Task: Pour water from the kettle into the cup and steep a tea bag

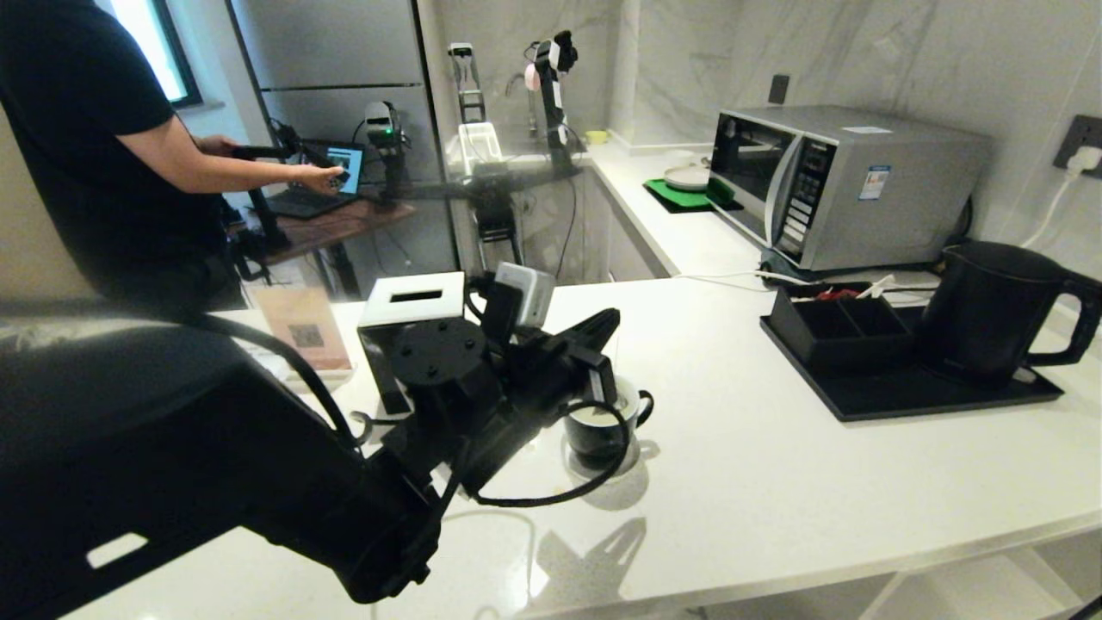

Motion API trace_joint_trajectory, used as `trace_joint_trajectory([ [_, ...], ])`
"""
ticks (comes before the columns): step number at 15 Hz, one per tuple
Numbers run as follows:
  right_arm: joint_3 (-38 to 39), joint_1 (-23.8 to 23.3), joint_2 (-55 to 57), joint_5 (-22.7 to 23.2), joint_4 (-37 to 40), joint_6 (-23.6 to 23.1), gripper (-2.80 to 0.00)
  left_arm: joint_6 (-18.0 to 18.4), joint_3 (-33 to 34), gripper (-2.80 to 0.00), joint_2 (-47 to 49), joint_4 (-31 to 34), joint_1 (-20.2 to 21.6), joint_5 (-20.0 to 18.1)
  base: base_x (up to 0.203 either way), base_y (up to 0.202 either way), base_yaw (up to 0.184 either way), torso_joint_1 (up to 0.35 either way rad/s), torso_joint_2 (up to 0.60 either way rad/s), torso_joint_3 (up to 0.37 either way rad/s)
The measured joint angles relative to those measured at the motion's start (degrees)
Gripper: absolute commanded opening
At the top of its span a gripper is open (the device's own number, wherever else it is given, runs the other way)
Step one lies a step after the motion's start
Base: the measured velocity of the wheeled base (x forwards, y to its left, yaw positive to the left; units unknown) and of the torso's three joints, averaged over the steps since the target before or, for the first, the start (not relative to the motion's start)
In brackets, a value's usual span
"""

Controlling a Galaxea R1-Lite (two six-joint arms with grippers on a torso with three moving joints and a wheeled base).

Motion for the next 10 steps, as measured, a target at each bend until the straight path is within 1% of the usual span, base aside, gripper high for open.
trace_joint_trajectory([
  [10,0.00,0.00,-0.01,-0.02,0.01,0.00,-2.80,0.00,-0.04,-2.80,8.35,-1.97,-0.41,-0.01,0.000,0.000,0.000,0.000,0.00,0.000],
])
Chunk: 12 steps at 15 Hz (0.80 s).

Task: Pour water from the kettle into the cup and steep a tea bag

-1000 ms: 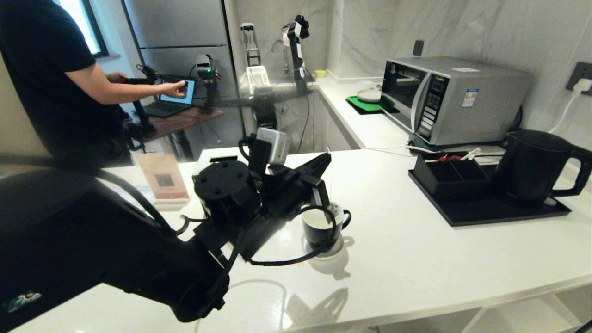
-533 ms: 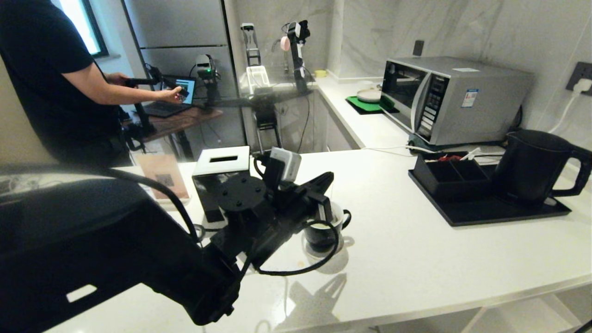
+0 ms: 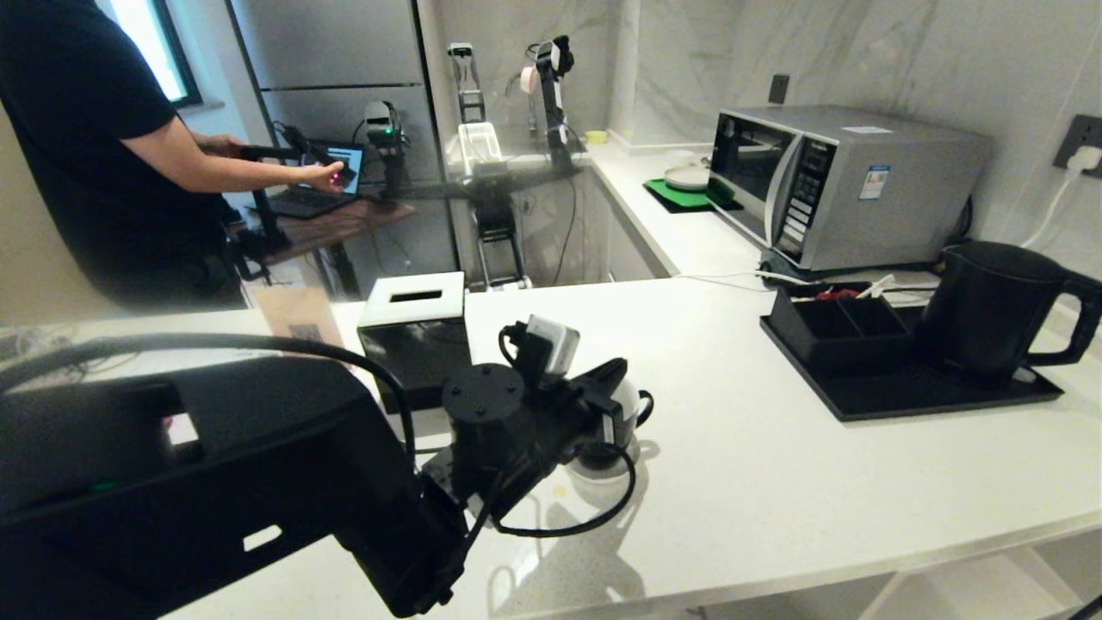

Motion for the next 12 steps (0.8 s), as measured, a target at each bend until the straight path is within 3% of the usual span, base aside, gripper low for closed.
trace_joint_trajectory([
  [12,0.00,0.00,0.01,0.01,-0.02,0.01,-2.80,0.74,-0.39,-2.80,-1.62,0.12,0.20,1.16,0.000,0.000,0.000,0.000,0.00,0.000],
])
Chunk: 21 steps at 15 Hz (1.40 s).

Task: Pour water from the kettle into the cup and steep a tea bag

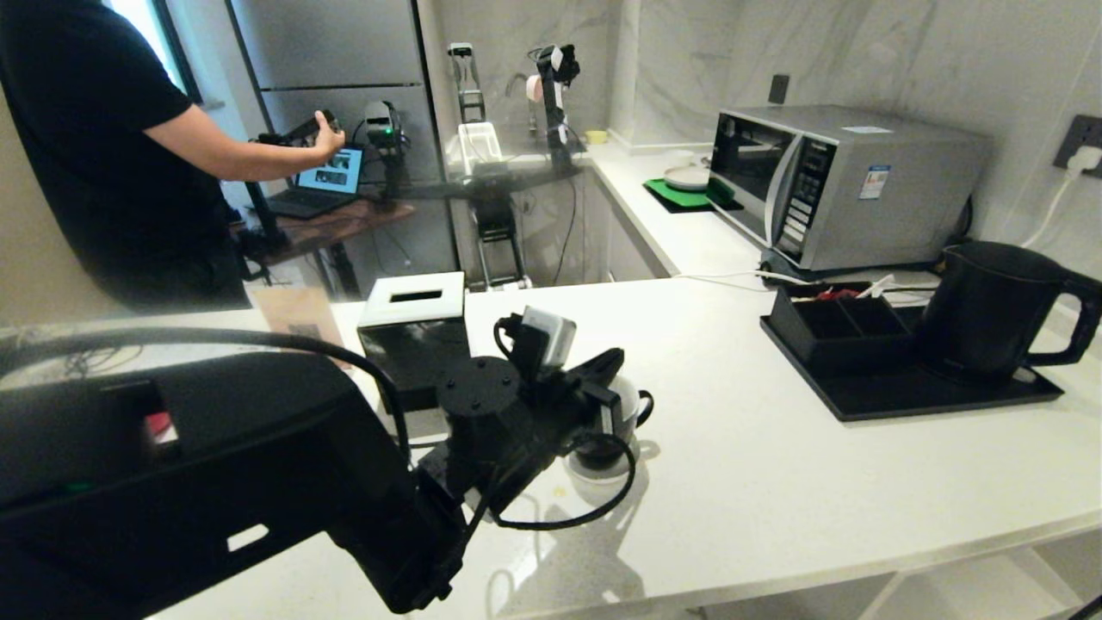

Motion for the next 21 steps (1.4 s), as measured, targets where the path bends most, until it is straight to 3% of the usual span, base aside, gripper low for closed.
trace_joint_trajectory([
  [12,0.00,0.00,0.00,0.02,0.00,0.00,-2.80,0.94,0.50,-2.80,-12.83,0.81,0.99,-0.20,0.000,0.000,0.000,0.000,0.00,0.000],
  [21,0.00,0.00,0.00,0.03,0.02,0.00,-2.80,0.92,2.62,-2.80,-12.86,0.48,1.99,-0.30,0.000,0.000,0.000,0.000,0.00,0.000],
])
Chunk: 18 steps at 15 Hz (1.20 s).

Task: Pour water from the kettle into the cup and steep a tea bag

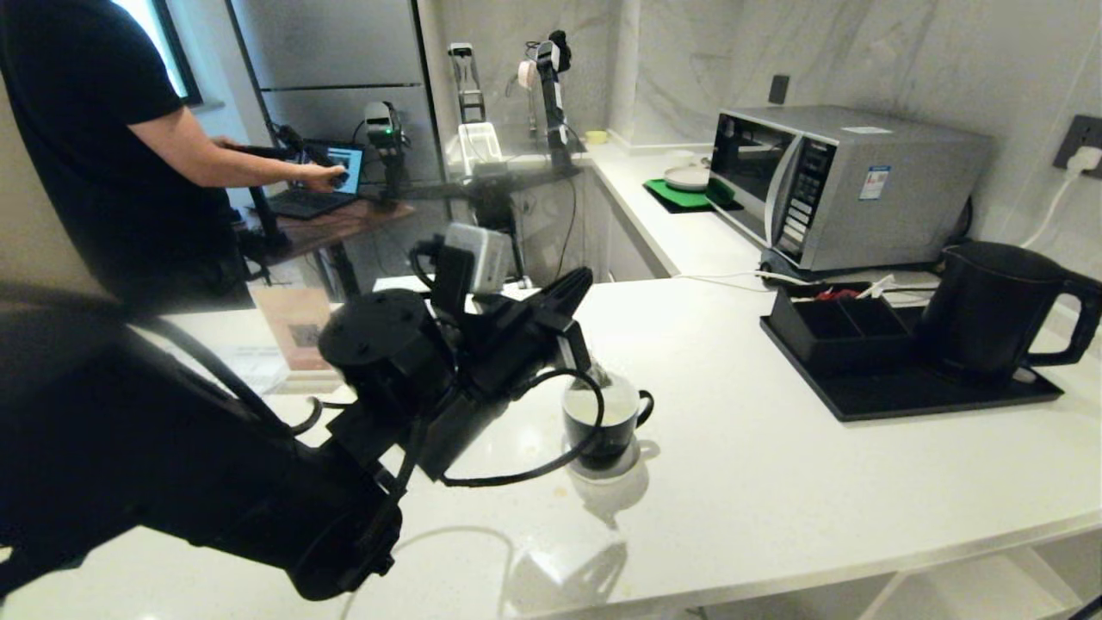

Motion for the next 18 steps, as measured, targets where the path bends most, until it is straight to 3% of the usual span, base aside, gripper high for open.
trace_joint_trajectory([
  [18,0.00,0.00,0.00,-0.01,-0.01,-0.01,-2.80,0.17,2.10,-2.80,10.32,-0.50,-1.05,0.31,0.000,0.000,0.000,0.000,0.00,0.000],
])
